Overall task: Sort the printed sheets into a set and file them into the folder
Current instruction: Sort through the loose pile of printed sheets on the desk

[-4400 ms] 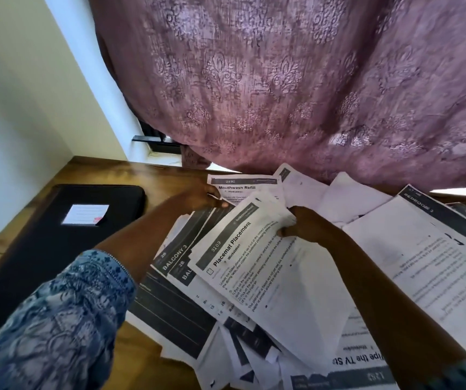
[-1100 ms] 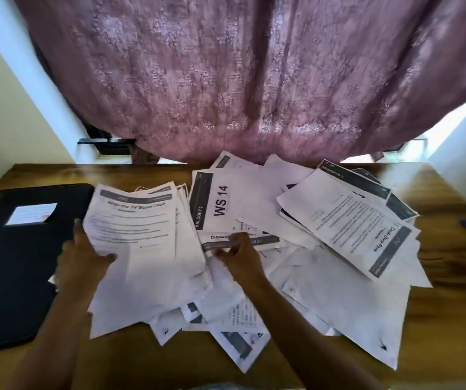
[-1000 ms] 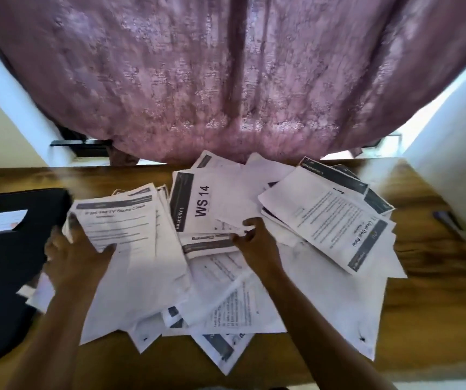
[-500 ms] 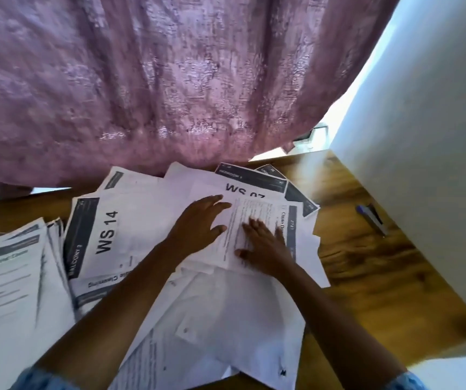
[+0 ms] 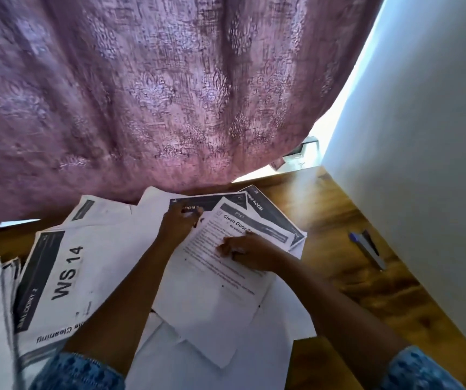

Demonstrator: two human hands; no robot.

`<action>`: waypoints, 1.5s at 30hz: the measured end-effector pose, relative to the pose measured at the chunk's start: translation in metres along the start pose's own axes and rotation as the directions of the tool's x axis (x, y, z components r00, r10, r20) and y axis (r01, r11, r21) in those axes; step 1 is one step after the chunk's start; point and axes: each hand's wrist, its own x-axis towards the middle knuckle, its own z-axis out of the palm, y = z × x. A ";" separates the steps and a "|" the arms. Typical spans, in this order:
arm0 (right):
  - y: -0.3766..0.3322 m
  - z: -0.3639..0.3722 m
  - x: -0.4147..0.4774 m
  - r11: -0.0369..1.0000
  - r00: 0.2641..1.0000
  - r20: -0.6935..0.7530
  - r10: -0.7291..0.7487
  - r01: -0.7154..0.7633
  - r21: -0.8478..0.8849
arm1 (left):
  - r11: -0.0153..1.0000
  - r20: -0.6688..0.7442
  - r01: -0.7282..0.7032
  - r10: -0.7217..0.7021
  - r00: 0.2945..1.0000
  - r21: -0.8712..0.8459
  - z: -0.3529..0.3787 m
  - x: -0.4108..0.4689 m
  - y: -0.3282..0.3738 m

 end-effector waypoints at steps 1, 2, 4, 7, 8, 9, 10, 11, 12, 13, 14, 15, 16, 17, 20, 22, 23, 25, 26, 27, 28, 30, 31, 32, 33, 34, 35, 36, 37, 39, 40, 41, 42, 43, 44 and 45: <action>0.000 -0.001 0.007 0.999 1.000 -0.015 0.001 0.000 0.037 | 0.997 0.071 -0.009 0.015 0.997 -0.075 -0.002 -0.001 0.004; -0.001 -0.002 0.015 0.996 1.000 -0.029 0.002 0.001 0.089 | 0.993 0.141 -0.042 0.057 0.988 -0.108 -0.005 0.000 0.005; 0.002 -0.004 0.030 0.986 0.997 -0.076 0.018 -0.005 0.166 | 0.989 0.202 -0.082 0.107 0.974 -0.125 -0.007 0.004 0.002; 0.007 -0.011 0.051 0.964 0.988 -0.132 0.086 -0.049 0.263 | 0.998 -0.099 -0.051 0.055 0.994 0.046 -0.012 0.012 -0.007; 0.009 -0.012 0.057 0.952 0.983 -0.150 0.106 -0.057 0.302 | 0.993 -0.194 -0.011 0.034 0.981 0.117 -0.014 0.014 -0.013; 0.009 -0.014 0.062 0.937 0.979 -0.168 0.118 -0.053 0.346 | 0.990 -0.224 0.023 0.009 0.975 0.140 -0.014 0.017 -0.019; 0.011 -0.015 0.067 0.915 0.973 -0.192 0.124 -0.037 0.403 | 0.990 -0.214 0.048 -0.018 0.977 0.132 -0.012 0.021 -0.025; 0.012 -0.015 0.069 0.892 0.965 -0.225 0.133 -0.017 0.452 | 0.993 -0.183 0.054 -0.034 0.983 0.105 -0.010 0.019 -0.024; 0.013 -0.016 0.069 0.875 0.953 -0.262 0.154 -0.008 0.484 | 0.996 -0.144 0.070 -0.061 0.988 0.057 -0.009 0.017 -0.019; 0.013 -0.016 0.067 0.873 0.933 -0.310 0.185 -0.011 0.488 | 0.998 -0.108 0.066 -0.067 0.992 -0.014 -0.008 0.012 -0.009; 0.014 -0.016 0.062 0.891 0.894 -0.388 0.226 -0.029 0.453 | 0.995 -0.063 0.053 -0.059 0.996 -0.087 -0.006 0.012 -0.004; 0.018 -0.013 0.055 0.914 0.832 -0.488 0.265 -0.054 0.403 | 0.993 -0.011 0.038 -0.040 0.999 -0.116 -0.005 0.010 0.003; 0.024 -0.008 0.046 0.930 0.757 -0.581 0.299 -0.096 0.354 | 0.994 0.055 0.009 -0.002 0.998 -0.113 -0.004 0.007 0.009; 0.031 -0.002 0.038 0.938 0.695 -0.642 0.325 -0.147 0.315 | 0.997 0.143 -0.008 0.020 0.990 -0.082 -0.002 0.005 0.013; 0.048 0.007 0.012 0.888 0.643 -0.614 0.458 -0.310 0.339 | 0.991 0.286 -0.110 0.127 0.950 -0.075 0.007 0.005 0.011; 0.047 0.009 -0.009 0.846 0.549 -0.646 0.531 -0.308 0.435 | 0.983 0.209 -0.102 0.133 0.969 -0.150 0.005 0.003 0.019; 0.040 0.012 -0.020 0.811 0.488 -0.652 0.580 -0.274 0.517 | 0.980 0.143 -0.056 0.084 0.986 -0.192 0.001 0.001 0.026; 0.012 0.024 -0.040 0.697 0.416 -0.591 0.691 -0.167 0.698 | 0.967 0.051 -0.015 0.029 0.998 -0.255 -0.003 -0.001 0.029; -0.003 0.035 -0.044 0.639 0.422 -0.545 0.725 -0.116 0.760 | 0.974 0.032 -0.006 0.013 0.999 -0.226 -0.002 -0.002 0.028; -0.016 0.046 -0.046 0.597 0.435 -0.510 0.742 -0.084 0.798 | 0.983 0.056 0.038 -0.028 0.998 -0.178 -0.002 -0.007 0.026; -0.025 0.057 -0.042 0.578 0.447 -0.489 0.749 -0.078 0.812 | 0.987 0.086 0.059 -0.047 0.995 -0.148 0.001 -0.011 0.023; -0.031 0.066 -0.028 0.615 0.470 -0.501 0.727 -0.120 0.779 | 0.985 0.064 0.044 -0.033 0.997 -0.169 0.002 -0.024 0.021; -0.030 0.066 -0.018 0.635 0.517 -0.492 0.701 -0.137 0.760 | 0.984 0.056 0.048 -0.039 0.998 -0.170 0.001 -0.028 0.017; -0.028 0.062 -0.010 0.650 0.581 -0.464 0.669 -0.155 0.744 | 0.989 0.102 0.077 -0.064 0.993 -0.127 -0.001 -0.033 0.018; -0.026 0.054 -0.003 0.650 0.660 -0.405 0.633 -0.169 0.741 | 0.990 0.173 0.133 -0.123 0.977 -0.048 -0.003 -0.039 0.021; -0.025 0.047 0.002 0.632 0.735 -0.335 0.590 -0.162 0.757 | 0.987 0.222 0.153 -0.159 0.962 0.046 -0.004 -0.040 0.020; -0.023 0.041 0.002 0.622 0.781 -0.302 0.547 -0.138 0.771 | 0.973 0.238 0.193 -0.218 0.946 0.123 -0.007 -0.044 0.019; -0.022 0.033 -0.003 0.633 0.784 -0.321 0.532 -0.116 0.765 | 0.956 0.223 0.246 -0.277 0.934 0.159 -0.010 -0.048 0.016; -0.022 0.025 -0.013 0.640 0.752 -0.361 0.552 -0.105 0.761 | 0.937 0.171 0.308 -0.335 0.926 0.167 -0.015 -0.052 0.009; -0.020 0.020 -0.038 0.616 0.641 -0.409 0.649 -0.128 0.777 | 0.916 0.098 0.376 -0.391 0.915 0.140 -0.025 -0.065 -0.004; -0.018 0.025 -0.054 0.597 0.587 -0.409 0.699 -0.165 0.785 | 0.924 0.093 0.365 -0.375 0.922 0.112 -0.027 -0.071 -0.011; -0.018 0.032 -0.068 0.565 0.548 -0.384 0.743 -0.207 0.799 | 0.931 0.094 0.353 -0.361 0.928 0.093 -0.024 -0.076 -0.015; -0.018 0.039 -0.078 0.531 0.530 -0.347 0.774 -0.246 0.811 | 0.942 0.088 0.320 -0.329 0.940 0.101 -0.021 -0.082 -0.014; -0.019 0.046 -0.083 0.521 0.534 -0.316 0.784 -0.289 0.803 | 0.949 0.094 0.290 -0.302 0.949 0.123 -0.016 -0.087 -0.010; -0.020 0.053 -0.083 0.532 0.556 -0.292 0.778 -0.337 0.777 | 0.957 0.103 0.249 -0.265 0.959 0.148 -0.011 -0.093 -0.006; -0.021 0.058 -0.080 0.562 0.589 -0.279 0.758 -0.373 0.738 | 0.961 0.121 0.224 -0.245 0.962 0.161 -0.006 -0.100 -0.001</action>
